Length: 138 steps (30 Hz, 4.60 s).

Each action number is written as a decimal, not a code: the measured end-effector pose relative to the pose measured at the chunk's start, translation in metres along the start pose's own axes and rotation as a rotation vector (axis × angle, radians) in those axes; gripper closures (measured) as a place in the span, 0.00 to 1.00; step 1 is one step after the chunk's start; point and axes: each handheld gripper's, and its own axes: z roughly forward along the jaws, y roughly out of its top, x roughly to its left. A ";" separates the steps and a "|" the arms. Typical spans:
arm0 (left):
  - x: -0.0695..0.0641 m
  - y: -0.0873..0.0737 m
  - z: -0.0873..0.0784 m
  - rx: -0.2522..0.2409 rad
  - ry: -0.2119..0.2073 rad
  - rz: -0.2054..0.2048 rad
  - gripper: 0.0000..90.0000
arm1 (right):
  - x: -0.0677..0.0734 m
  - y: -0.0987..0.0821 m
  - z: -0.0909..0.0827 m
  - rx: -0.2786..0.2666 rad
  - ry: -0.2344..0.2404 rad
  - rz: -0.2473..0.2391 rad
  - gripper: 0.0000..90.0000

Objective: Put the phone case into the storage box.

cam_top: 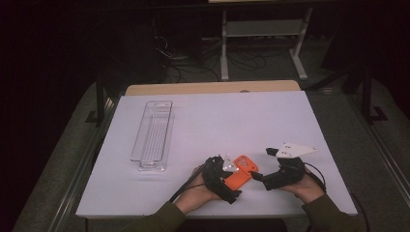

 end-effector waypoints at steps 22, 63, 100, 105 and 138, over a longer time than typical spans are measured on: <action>0.002 0.000 -0.004 -0.002 -0.002 0.006 0.09 | 0.000 0.000 0.000 0.001 0.001 0.002 0.00; 0.011 0.003 -0.014 -0.039 -0.005 -0.016 0.18 | 0.000 0.000 0.000 0.003 0.003 0.001 0.00; 0.074 0.029 -0.075 -0.130 -0.093 -0.012 0.18 | -0.001 0.000 -0.001 0.002 -0.001 0.012 0.00; 0.083 0.034 -0.080 -0.138 -0.099 -0.025 0.18 | -0.001 0.000 0.000 0.000 -0.001 0.012 0.00; 0.102 0.035 -0.092 -0.139 -0.132 -0.096 0.18 | 0.009 0.005 0.016 0.046 -0.073 0.082 0.00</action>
